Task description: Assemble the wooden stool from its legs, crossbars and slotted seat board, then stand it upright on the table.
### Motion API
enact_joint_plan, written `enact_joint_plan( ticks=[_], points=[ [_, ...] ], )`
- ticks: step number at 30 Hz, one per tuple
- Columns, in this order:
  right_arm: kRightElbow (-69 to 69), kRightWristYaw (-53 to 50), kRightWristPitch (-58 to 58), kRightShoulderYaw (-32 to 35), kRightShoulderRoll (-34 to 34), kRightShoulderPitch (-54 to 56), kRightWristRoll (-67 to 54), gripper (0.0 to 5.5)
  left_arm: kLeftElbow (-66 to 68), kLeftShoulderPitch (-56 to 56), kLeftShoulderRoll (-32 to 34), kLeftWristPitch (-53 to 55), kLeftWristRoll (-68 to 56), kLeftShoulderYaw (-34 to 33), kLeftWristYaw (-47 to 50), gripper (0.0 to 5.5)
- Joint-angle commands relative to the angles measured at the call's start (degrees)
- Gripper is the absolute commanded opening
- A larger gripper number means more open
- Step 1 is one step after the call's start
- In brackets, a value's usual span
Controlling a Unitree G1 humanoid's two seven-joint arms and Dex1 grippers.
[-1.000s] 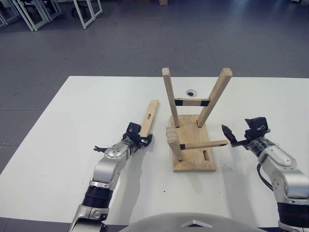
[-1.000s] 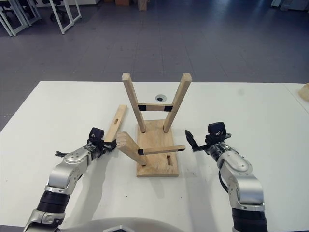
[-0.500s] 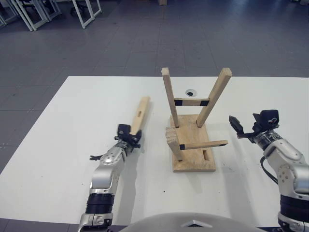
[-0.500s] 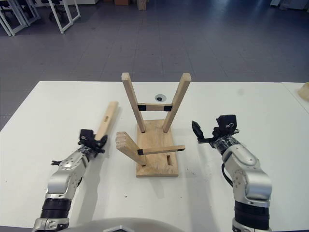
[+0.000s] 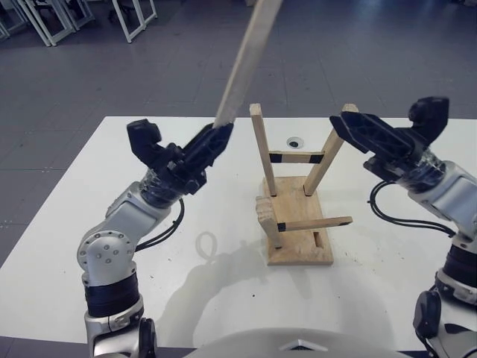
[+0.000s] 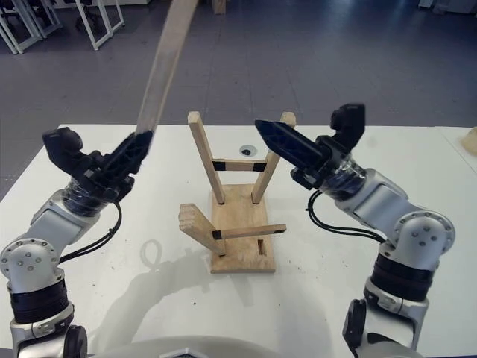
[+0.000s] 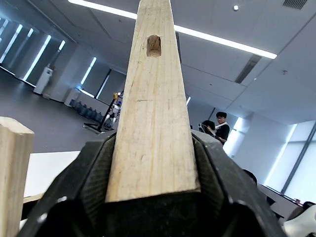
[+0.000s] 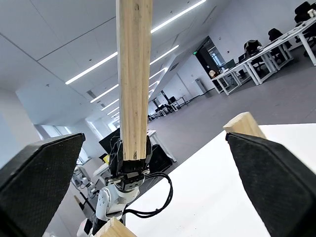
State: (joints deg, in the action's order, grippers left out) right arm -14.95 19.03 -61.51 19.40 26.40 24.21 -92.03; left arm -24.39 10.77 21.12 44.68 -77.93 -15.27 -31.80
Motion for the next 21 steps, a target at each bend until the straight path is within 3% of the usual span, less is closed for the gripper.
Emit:
enact_joint_plan(
  ticks=[1,12,21],
  points=[
    [0.5,-0.5,0.5,-3.3,-0.1,2.7,-1.5,5.26,1.8,2.5,1.7,2.4,-0.7,3.0,-2.7,2.04],
    [4.6,1.7,1.8,-7.9,-0.6,7.9,-1.1,5.26,6.5,5.5,0.6,3.3,4.5,11.5,-9.4,2.04],
    [5.4,3.7,0.1,-9.2,0.5,7.6,-3.6,3.44,8.1,5.6,1.5,4.4,7.3,13.2,-13.6,2.04]
  ],
)
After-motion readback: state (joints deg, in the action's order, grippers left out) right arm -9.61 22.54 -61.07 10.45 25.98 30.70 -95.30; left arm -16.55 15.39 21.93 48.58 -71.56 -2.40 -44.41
